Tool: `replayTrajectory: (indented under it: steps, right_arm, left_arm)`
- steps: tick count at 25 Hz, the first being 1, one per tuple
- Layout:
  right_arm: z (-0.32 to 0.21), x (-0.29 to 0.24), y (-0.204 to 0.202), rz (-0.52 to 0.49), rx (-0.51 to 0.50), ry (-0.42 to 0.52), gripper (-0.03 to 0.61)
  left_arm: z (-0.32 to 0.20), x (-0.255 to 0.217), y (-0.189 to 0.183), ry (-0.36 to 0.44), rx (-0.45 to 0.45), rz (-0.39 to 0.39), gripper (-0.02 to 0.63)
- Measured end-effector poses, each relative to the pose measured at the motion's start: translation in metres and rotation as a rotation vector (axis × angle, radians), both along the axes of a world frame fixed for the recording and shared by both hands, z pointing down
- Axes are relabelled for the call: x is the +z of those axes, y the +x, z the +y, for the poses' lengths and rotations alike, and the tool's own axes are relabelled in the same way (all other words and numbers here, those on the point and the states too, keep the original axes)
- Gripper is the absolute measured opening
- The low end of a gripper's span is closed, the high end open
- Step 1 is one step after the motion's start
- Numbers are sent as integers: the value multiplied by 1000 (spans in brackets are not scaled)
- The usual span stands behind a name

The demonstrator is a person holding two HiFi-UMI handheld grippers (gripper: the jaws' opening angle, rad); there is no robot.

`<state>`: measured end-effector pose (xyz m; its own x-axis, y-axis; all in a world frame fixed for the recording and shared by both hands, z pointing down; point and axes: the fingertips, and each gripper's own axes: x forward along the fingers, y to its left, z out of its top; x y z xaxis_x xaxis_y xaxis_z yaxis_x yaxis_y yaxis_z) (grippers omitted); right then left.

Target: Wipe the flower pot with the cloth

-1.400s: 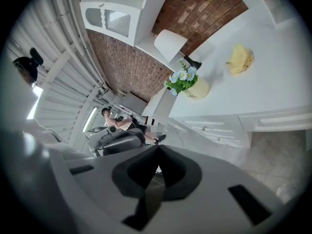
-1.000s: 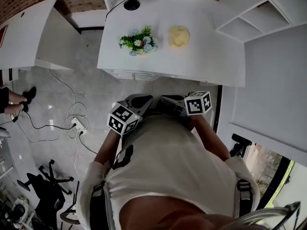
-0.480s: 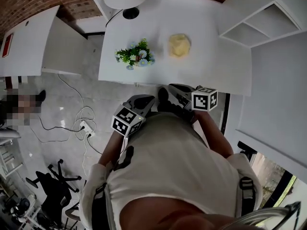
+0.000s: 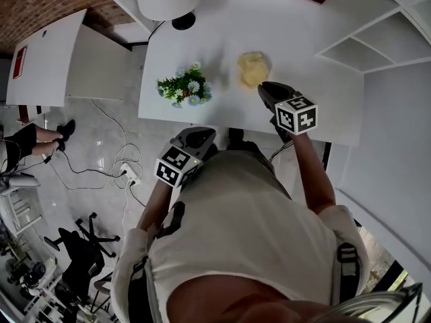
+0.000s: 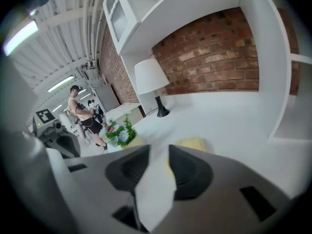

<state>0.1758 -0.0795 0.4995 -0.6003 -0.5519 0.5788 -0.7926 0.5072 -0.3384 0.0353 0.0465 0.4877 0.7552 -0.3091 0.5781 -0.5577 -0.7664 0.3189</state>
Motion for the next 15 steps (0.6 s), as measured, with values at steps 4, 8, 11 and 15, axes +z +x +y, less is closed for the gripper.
replayTrajectory:
  steps: [4, 8, 11, 15]
  right_arm:
    - [-45, 27, 14, 80, -37, -14, 299]
    - [-76, 73, 23, 187, -77, -57, 299]
    - [-81, 110, 24, 238, -103, -108, 252]
    - [-82, 128, 18, 225, -110, -96, 168]
  left_arm:
    - [-13, 2, 0, -7, -62, -20, 20]
    - [-24, 0, -10, -8, -151, -44, 20]
    - [-25, 0, -20, -37, -234, -38, 20]
    - [-29, 3, -42, -44, -324, -50, 21]
